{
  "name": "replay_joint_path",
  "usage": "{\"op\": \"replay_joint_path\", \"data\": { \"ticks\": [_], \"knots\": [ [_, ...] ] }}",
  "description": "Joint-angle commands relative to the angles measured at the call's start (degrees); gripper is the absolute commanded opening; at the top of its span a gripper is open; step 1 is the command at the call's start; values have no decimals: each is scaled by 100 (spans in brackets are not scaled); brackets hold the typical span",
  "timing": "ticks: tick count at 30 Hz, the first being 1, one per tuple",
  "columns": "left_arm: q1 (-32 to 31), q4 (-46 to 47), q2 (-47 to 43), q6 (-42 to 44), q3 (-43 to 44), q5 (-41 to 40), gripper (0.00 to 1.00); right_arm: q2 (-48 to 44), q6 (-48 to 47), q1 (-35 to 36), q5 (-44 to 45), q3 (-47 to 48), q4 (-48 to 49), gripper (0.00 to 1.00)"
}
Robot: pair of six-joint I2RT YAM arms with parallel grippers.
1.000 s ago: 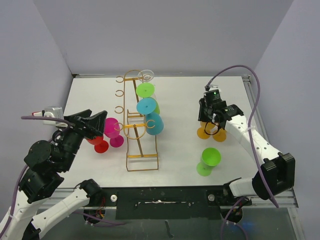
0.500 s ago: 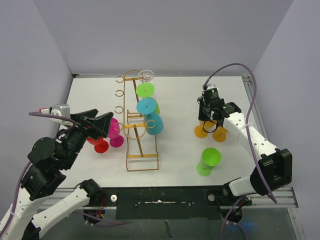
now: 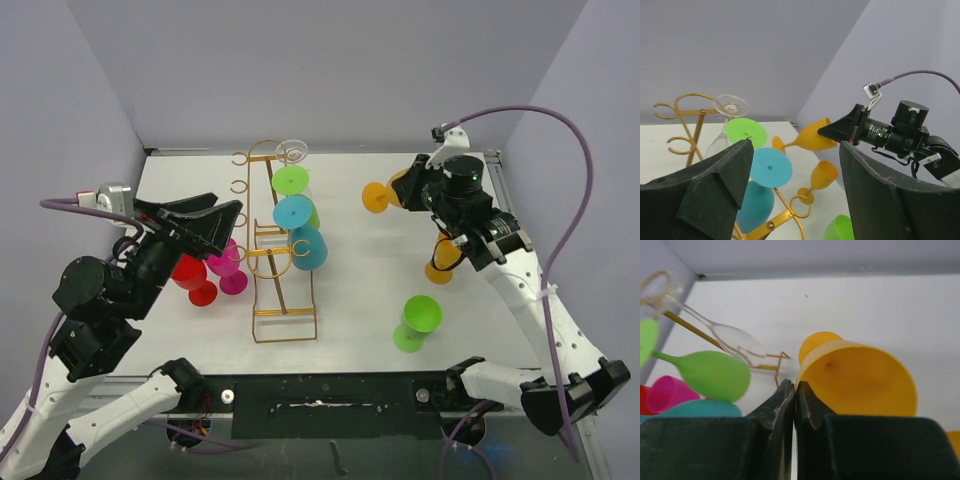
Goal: Place the wine glass upside down on the wine glass rack
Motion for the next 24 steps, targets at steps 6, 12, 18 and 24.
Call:
{"op": "replay_joint_path", "data": {
  "ticks": [6, 12, 18, 24],
  "knots": [
    [-15, 1643, 754, -1496, 321, 707, 67, -995, 37, 634, 13, 208, 2642, 0],
    [-15, 1687, 1241, -2427, 637, 232, 67, -1140, -251, 1066, 67, -37, 3996, 0],
    [-15, 2118, 1894, -3052, 979, 219, 64, -1208, -363, 1222, -114, -414, 5157, 0],
    [-6, 2480, 2845, -3548, 1583, 278, 61, -1109, -661, 1381, -352, -575, 5833, 0]
  ]
}}
